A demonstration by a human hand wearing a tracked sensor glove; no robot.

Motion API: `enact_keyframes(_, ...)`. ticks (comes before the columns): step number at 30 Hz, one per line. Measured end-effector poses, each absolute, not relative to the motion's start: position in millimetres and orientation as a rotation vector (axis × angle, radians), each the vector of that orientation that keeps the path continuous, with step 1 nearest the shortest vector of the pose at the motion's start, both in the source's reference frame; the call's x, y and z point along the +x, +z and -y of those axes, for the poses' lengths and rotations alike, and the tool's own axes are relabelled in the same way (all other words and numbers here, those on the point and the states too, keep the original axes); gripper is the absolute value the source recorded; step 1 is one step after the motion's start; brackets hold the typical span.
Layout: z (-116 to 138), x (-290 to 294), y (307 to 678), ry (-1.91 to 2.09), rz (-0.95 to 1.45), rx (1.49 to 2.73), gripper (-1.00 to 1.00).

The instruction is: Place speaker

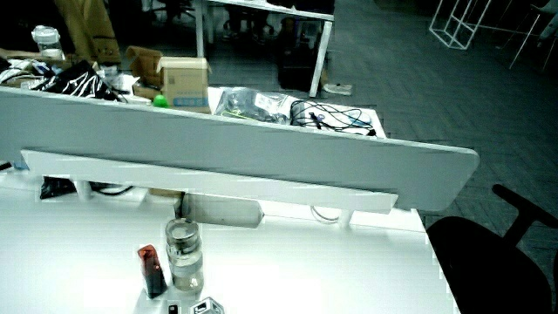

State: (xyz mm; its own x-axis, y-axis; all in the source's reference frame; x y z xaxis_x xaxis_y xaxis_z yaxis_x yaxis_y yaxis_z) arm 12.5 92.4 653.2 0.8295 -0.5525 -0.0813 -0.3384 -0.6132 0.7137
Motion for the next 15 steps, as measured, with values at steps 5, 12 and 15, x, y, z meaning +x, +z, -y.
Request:
enact_keyframes(5,-97.3,-5.3,664.1,-0.395,0.706,2.205,0.00)
enact_keyframes(12,-89.7,-1.5,671.8,-0.449,0.678,2.172,0.00)
enact_keyframes(15,-90.4,-2.3,674.3,-0.460,0.675,2.152,0.00)
